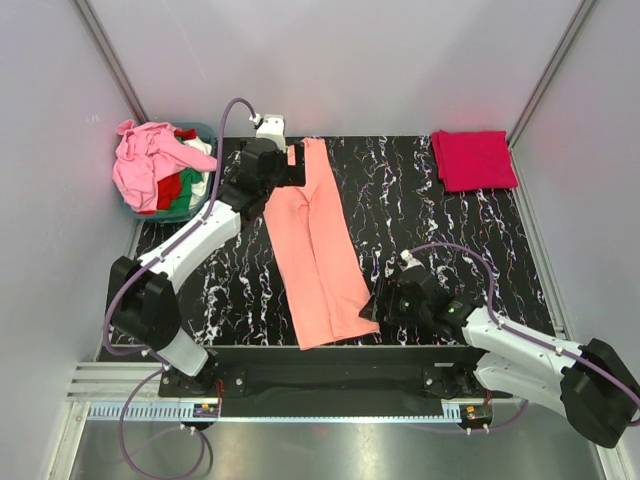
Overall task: Fold and stack the t-shirts
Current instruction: Fold the tshirt
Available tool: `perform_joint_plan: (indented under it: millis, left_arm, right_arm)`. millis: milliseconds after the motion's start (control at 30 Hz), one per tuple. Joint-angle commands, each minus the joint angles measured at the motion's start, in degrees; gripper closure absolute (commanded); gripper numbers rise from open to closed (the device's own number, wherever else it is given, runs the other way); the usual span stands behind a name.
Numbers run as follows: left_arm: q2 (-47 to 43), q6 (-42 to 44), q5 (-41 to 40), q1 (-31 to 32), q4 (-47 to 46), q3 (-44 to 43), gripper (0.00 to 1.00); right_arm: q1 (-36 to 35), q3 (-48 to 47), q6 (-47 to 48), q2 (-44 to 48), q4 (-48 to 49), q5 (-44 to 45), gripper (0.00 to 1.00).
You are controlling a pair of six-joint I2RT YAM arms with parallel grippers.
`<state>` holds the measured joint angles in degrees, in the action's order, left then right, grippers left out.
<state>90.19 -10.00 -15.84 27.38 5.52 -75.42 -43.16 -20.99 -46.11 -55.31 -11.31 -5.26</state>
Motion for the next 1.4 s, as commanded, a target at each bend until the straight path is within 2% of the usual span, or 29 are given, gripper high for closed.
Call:
perform_joint_plan:
  millis: [0, 133, 233, 333, 567, 700, 833, 933, 1267, 1367]
  left_arm:
    - [-2.48, -0.54, 0.45, -0.04, -0.34, -2.8, 0.01]
    - [-3.0, -3.0, -0.42, -0.13, 4.49, -4.74, 0.01]
    - [-6.16, -4.58, -0.51, -0.13, 5.29, -2.2, 0.01]
    - [-10.11, -6.61, -1.13, -0.13, 5.55, 2.98, 0.01]
    - [-16.36, -12.76, -1.13, -0.04, 15.29, 11.24, 0.01]
    - [-22.14, -17.93, 1.06, -0.04, 19.88, 17.83, 0.01]
    - [-28.22, -21.81, 4.4, 0.05, 20.67, 28.28, 0.01]
    - [-32.35, -24.45, 8.44, 0.48, 20.85, 32.08, 0.01]
    - [-43.59, -35.87, 13.02, 7.77, 23.05, 47.28, 0.03]
    - [-45.62, -40.35, 13.29, 13.56, 22.26, 51.33, 0.06]
  right_arm:
    - [0.18, -2.03, 0.67, 0.11, 2.61, 0.16, 0.16]
    - [0.18, -2.12, 0.76, -0.24, 2.96, -0.02, 0.16]
    - [0.27, -2.03, 0.76, 0.11, 2.96, -0.1, 0.16]
    - [0.18, -1.86, 0.84, 0.46, 2.96, -0.28, 0.16]
    - [0.27, -1.68, 0.93, 0.9, 2.96, -0.46, 0.16]
    - [0.27, -1.33, 1.02, 1.52, 3.05, -0.37, 0.15]
    - [0.27, -1.33, 1.11, 1.35, 3.4, -0.72, 0.16]
    - [0.27, -1.33, 1.19, 1.43, 3.49, -0.72, 0.16]
    - [0.27, -1.42, 1.02, 1.43, 3.4, -0.55, 0.16]
    - [0.27, -1.42, 1.02, 1.08, 3.31, -0.63, 0.15]
